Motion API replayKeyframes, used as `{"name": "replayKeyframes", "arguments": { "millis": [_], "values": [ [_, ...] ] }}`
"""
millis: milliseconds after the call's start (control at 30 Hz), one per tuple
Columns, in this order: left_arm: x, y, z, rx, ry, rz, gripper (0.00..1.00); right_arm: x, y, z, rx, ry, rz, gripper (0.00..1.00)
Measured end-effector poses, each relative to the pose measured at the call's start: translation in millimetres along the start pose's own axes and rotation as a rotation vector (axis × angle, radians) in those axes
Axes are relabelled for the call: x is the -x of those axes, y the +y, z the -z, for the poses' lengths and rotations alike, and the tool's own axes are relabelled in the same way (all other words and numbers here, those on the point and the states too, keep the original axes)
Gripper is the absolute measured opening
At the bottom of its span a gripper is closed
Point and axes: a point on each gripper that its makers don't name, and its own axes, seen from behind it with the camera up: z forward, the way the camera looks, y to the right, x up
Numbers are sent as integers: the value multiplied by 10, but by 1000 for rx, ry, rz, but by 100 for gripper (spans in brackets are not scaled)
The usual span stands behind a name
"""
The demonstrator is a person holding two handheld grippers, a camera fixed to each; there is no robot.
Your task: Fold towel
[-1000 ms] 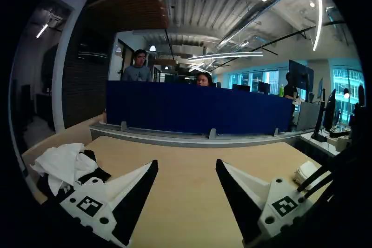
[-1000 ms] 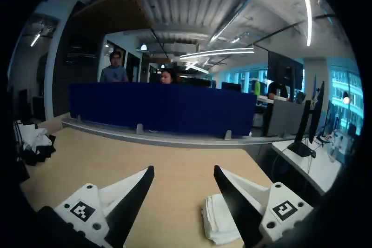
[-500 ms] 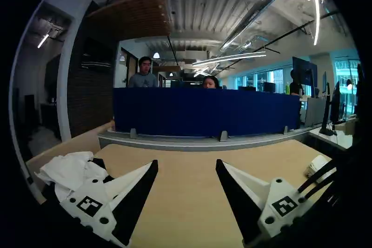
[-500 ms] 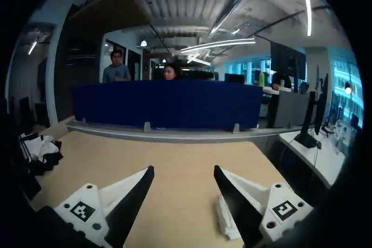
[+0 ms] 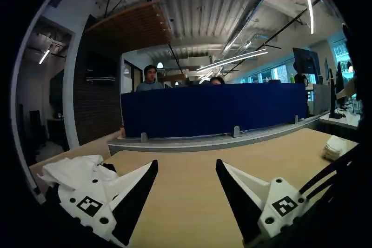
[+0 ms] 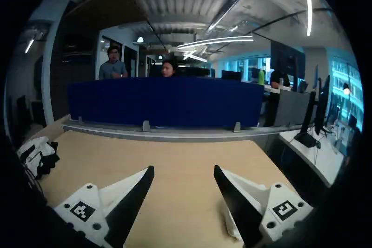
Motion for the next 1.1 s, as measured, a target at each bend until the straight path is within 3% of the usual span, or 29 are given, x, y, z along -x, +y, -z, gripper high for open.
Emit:
{"name": "replayKeyframes", "arguments": {
  "millis": [267,767,1100],
  "values": [
    [344,-24,-79,12,27,18,92,73,-351,-159,-50,-1,51,100],
    [745,-260,-202,-12,38,68,92,115,-781,-283,-114,-16,116,100],
    [848,-197,-185,-3,27,53,92,59,-819,-316,-121,-10,124,100]
  ]
}}
